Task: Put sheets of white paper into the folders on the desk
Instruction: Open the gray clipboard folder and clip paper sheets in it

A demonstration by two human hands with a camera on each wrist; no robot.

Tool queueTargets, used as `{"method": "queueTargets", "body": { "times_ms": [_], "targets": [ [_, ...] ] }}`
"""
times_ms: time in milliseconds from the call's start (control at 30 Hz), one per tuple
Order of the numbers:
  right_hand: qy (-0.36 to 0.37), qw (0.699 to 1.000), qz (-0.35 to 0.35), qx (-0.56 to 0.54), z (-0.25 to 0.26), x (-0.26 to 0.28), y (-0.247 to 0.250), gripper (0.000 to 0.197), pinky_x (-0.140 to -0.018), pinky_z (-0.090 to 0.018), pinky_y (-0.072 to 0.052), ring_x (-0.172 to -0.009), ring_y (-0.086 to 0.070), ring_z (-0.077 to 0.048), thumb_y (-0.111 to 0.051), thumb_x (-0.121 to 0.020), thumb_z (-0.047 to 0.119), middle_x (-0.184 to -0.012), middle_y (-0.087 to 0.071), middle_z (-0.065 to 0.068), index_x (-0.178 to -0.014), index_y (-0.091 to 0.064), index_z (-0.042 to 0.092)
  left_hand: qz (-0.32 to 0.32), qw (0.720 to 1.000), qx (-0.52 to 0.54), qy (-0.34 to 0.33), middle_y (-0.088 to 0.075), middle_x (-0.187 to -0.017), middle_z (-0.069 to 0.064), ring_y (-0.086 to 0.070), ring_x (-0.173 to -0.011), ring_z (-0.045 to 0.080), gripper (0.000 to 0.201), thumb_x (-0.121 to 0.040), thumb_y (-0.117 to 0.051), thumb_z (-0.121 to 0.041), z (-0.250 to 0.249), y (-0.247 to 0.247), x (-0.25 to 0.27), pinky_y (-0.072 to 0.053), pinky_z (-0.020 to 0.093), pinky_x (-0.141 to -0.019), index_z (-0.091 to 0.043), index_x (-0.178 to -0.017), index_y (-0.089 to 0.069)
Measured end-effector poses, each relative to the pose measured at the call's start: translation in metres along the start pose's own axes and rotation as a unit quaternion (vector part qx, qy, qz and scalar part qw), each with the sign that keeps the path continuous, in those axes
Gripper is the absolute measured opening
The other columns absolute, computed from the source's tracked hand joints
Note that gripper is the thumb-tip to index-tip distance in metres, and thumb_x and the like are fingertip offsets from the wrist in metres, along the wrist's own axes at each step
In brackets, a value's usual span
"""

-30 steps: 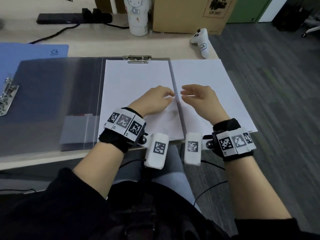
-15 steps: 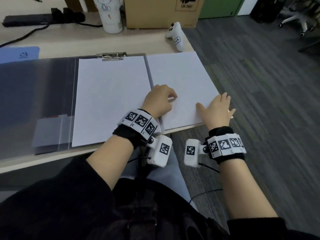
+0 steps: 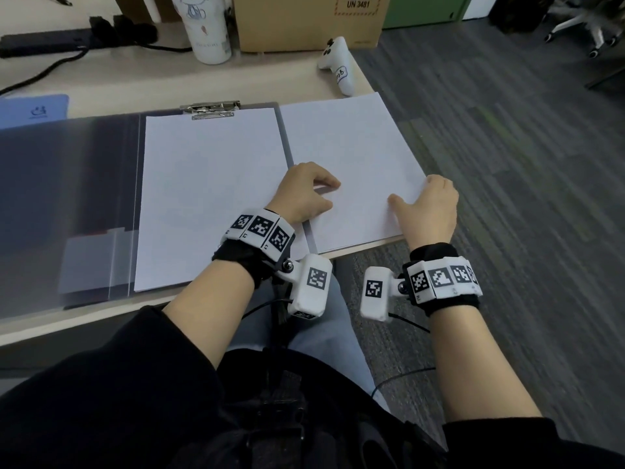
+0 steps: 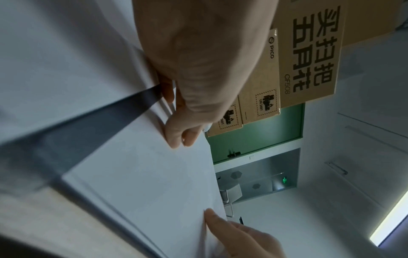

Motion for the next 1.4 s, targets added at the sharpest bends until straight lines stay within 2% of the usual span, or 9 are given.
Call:
{"method": "queueTargets", "body": {
  "times_ms": [133, 267, 400, 567, 667, 767, 1000, 1100, 1400],
  "targets": [
    [0.017, 1.0, -0.021, -0.006, 0.006, 0.002, 0.009, 0.04, -0.101, -0.036, -0.036, -0.137, -0.034, -0.027, -0.054, -0.087, 0.01, -0.135, -0.05, -0.016, -0.125, -0.051, -0.001, 0.007, 1.0, -0.001, 0.004, -0.062, -0.119, 0.001, -0.056, -0.115, 0.014, 0.037, -0.074, -0.063, 0.005, 0.003, -0.002, -0.002, -0.04, 0.021, -0.101, -0.012, -0.106, -0.069],
    [0.04, 0.998, -0.036, -0.016, 0.02, 0.003, 0.017, 0.033, -0.082, -0.033, -0.043, -0.105, -0.059, -0.035, -0.05, -0.086, 0.006, -0.113, -0.064, -0.018, -0.117, -0.059, 0.0, 0.007, 1.0, 0.0, 0.005, -0.062, -0.118, 0.0, -0.055, -0.117, 0.015, 0.037, -0.073, -0.064, 0.003, 0.005, -0.004, -0.004, -0.038, 0.033, -0.108, -0.014, -0.106, -0.07],
    [0.091, 0.993, -0.014, -0.07, 0.04, 0.007, 0.015, 0.022, -0.079, -0.03, -0.047, -0.098, -0.063, -0.029, -0.057, -0.082, 0.013, -0.1, -0.07, -0.01, -0.101, -0.067, 0.009, 0.025, 0.999, 0.022, 0.012, -0.06, -0.121, 0.002, -0.053, -0.118, 0.016, 0.035, -0.075, -0.064, 0.001, 0.008, -0.005, -0.006, -0.041, 0.031, -0.106, -0.017, -0.105, -0.07],
    [0.152, 0.977, 0.067, -0.137, 0.064, 0.02, -0.001, 0.015, -0.08, -0.018, -0.035, -0.106, -0.053, -0.013, -0.07, -0.073, 0.013, -0.112, -0.055, -0.005, -0.085, -0.063, 0.009, 0.076, 0.963, 0.252, 0.056, -0.065, -0.119, 0.009, -0.062, -0.107, 0.014, 0.026, -0.094, -0.055, -0.014, 0.002, -0.006, 0.0, -0.047, 0.015, -0.095, -0.003, -0.115, -0.063],
    [0.185, 0.965, 0.099, -0.159, 0.075, 0.026, -0.006, 0.021, -0.068, -0.003, -0.041, -0.096, -0.051, -0.012, -0.073, -0.071, 0.014, -0.111, -0.051, -0.005, -0.088, -0.06, 0.01, 0.072, 0.946, 0.309, 0.06, -0.071, -0.094, -0.004, -0.064, -0.097, 0.012, 0.021, -0.094, -0.055, -0.021, 0.004, -0.001, 0.003, -0.051, 0.021, -0.09, -0.01, -0.108, -0.066],
    [0.197, 0.959, 0.115, -0.165, 0.081, 0.029, -0.01, 0.026, -0.064, 0.005, -0.036, -0.094, -0.048, -0.008, -0.075, -0.071, 0.017, -0.11, -0.047, -0.001, -0.09, -0.059, 0.011, 0.06, 0.941, 0.325, 0.07, -0.067, -0.072, -0.015, -0.06, -0.081, 0.008, 0.009, -0.091, -0.06, -0.023, 0.009, 0.003, 0.004, -0.049, 0.023, -0.079, -0.019, -0.093, -0.068],
    [0.193, 0.964, 0.104, -0.151, 0.083, 0.027, -0.008, 0.04, -0.07, -0.011, -0.033, -0.094, -0.047, -0.004, -0.08, -0.068, 0.025, -0.113, -0.05, 0.0, -0.099, -0.057, 0.013, 0.045, 0.94, 0.334, 0.058, -0.066, -0.074, -0.011, -0.058, -0.075, 0.006, 0.01, -0.091, -0.06, -0.02, 0.009, 0.005, 0.005, -0.049, 0.022, -0.076, -0.022, -0.087, -0.069],
    [0.181, 0.965, 0.103, -0.161, 0.082, 0.026, -0.007, 0.044, -0.081, -0.016, -0.035, -0.096, -0.046, -0.002, -0.08, -0.068, 0.027, -0.114, -0.05, 0.001, -0.102, -0.057, 0.013, 0.018, 0.941, 0.333, 0.065, -0.065, -0.074, -0.01, -0.057, -0.076, 0.007, 0.01, -0.091, -0.06, -0.021, 0.01, 0.006, 0.005, -0.047, 0.018, -0.071, -0.022, -0.085, -0.068],
    [0.159, 0.963, 0.108, -0.19, 0.082, 0.025, -0.006, 0.047, -0.089, -0.028, -0.044, -0.104, -0.05, -0.007, -0.082, -0.067, 0.031, -0.117, -0.052, 0.001, -0.103, -0.055, 0.017, 0.005, 0.935, 0.348, 0.062, -0.066, -0.086, 0.0, -0.059, -0.083, 0.012, 0.011, -0.091, -0.059, -0.02, 0.011, 0.007, 0.005, -0.046, 0.028, -0.086, -0.014, -0.095, -0.067]
  ]
}}
Point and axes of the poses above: each hand's wrist, its own x-axis away from the middle knuckle, its own y-axis out of the back of the hand, z = x × y, the point moved 7 cm from there along -x, towards the middle knuckle
